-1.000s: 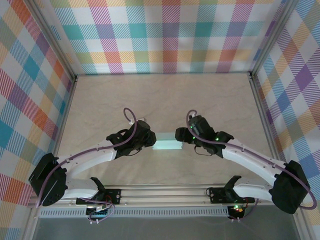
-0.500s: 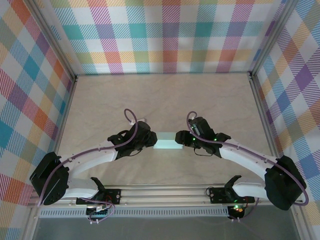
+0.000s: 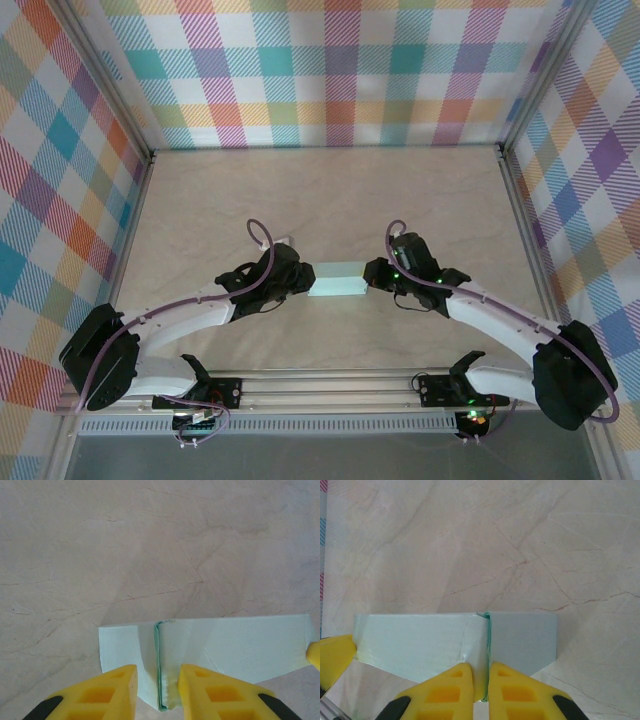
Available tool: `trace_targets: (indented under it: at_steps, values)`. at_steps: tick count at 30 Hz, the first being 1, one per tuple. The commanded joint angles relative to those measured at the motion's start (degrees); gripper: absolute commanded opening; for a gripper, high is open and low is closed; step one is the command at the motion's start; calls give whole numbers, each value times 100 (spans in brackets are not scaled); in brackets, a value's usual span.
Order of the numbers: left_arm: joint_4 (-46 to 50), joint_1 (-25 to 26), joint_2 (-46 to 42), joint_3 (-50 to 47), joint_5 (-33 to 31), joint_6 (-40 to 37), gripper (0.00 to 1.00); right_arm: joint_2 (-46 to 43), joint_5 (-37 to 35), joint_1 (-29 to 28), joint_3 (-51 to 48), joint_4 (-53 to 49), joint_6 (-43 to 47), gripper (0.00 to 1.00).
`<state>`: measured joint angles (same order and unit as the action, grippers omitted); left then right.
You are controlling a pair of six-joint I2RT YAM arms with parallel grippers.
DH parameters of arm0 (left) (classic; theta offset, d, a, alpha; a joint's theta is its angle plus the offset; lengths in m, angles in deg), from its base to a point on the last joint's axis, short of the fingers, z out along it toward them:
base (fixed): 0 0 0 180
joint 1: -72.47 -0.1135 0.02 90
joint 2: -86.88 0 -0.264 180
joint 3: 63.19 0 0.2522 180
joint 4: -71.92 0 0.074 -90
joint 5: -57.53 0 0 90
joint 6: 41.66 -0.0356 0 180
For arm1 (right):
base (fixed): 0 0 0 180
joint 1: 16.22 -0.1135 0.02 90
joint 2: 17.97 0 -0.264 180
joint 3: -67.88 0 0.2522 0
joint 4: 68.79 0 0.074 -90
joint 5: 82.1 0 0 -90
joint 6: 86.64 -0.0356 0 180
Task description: Fold the paper box
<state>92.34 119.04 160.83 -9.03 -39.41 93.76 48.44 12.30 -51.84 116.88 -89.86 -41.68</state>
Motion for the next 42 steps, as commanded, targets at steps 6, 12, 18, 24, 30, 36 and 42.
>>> trace_targets:
  at_steps: [6, 12, 18, 24, 30, 36, 42]
  values:
    - [1074, -42, 458, -249, 197, -67, 25, -40, 919, 167, -90, 189, -234, 23]
    - [1127, -45, 455, -193, 183, -100, 24, -9, 937, 293, 152, 233, -288, 43]
    - [1158, -46, 476, -173, 184, -101, 24, 29, 943, 501, 46, 263, -588, 35]
    - [1142, -46, 495, -183, 180, -103, 24, 133, 939, 543, -208, 261, -712, 1]
    - [1040, -60, 477, -216, 277, -34, 24, 29, 1131, 569, -448, 550, -735, 0]
    - [466, -112, 510, -319, 695, 171, 39, 23, 1184, 600, -196, 569, -622, 23]
    - [301, -145, 533, -419, 788, 252, 20, 219, 1142, 608, -224, 571, -654, 0]
